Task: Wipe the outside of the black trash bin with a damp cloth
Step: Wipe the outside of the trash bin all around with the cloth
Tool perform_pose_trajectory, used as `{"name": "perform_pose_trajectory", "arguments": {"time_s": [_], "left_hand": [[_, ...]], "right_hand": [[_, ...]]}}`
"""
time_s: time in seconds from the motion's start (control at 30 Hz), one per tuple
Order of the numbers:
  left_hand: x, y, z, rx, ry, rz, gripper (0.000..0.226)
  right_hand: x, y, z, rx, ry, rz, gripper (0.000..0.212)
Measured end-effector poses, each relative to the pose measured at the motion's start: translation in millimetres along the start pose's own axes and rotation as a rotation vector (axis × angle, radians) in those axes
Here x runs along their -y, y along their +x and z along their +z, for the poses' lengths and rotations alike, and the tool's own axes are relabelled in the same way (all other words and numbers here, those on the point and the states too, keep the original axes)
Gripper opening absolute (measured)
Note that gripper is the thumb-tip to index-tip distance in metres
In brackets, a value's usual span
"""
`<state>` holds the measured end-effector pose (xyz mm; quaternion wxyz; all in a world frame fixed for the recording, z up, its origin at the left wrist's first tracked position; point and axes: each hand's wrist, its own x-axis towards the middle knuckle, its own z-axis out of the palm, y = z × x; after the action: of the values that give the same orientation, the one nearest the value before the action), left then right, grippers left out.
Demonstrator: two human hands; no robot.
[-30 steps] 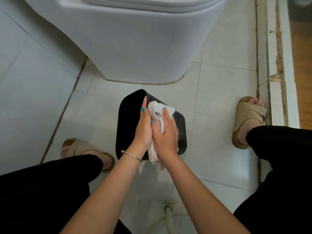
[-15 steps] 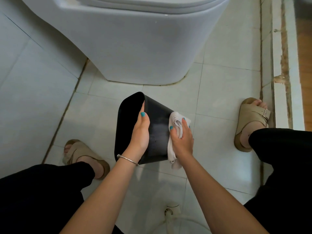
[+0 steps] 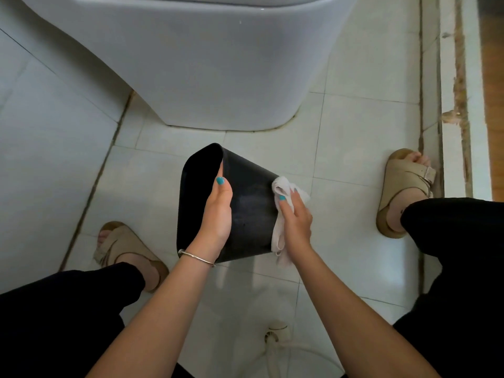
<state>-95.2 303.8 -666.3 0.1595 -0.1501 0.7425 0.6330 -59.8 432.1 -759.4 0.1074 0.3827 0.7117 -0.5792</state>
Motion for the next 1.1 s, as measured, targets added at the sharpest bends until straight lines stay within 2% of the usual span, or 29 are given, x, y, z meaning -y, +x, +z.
{"name": "perform_pose_trajectory", "arguments": {"time_s": [0.1,0.27,0.33,0.43,0.5,0.63,0.83,0.97,1.1], "left_hand": [[-0.9,-0.9,0.2,-0.005,-0.068,0.011,0.047],[4.3,-0.2,2.6,-0.006,-0.127,0.054,0.048],[8.8,1.8,2.0,-0.008,-0.159,0.037,0.049],[4.5,-0.7,-0.3,-0.014,-0.374,-0.201,0.055],[1.9,-3.1,-2.2,-0.005,-0.436,-0.276,0.057],[4.7,-5.0,1.4,0.016,-0.361,-0.244,0.056],[0.3,-8.6,-4.0,0.104,-0.330,-0.322,0.071],[5.5,-8.0,-13.5,0.065,-0.237,-0.252,0.063],[7.8,-7.8,-23.0,0.042,-0.200,-0.248,0.058]], "right_hand": [[16.3,-23.2,0.6,0.061,-0.041,-0.165,0.048],[42.9,-64.9,6.9,0.179,0.001,-0.226,0.046],[50.7,-79.3,10.1,0.224,0.020,-0.244,0.053],[58.8,-97.1,16.6,0.296,0.002,-0.247,0.055],[60.9,-102.9,19.5,0.300,-0.071,-0.272,0.057],[60.8,-100.6,22.3,0.190,-0.217,-0.319,0.080],[58.9,-92.6,23.4,0.194,-0.295,-0.295,0.065],[51.4,-84.2,37.3,0.180,-0.356,-0.333,0.057],[46.0,-71.7,41.8,0.158,-0.441,-0.334,0.057]]}}
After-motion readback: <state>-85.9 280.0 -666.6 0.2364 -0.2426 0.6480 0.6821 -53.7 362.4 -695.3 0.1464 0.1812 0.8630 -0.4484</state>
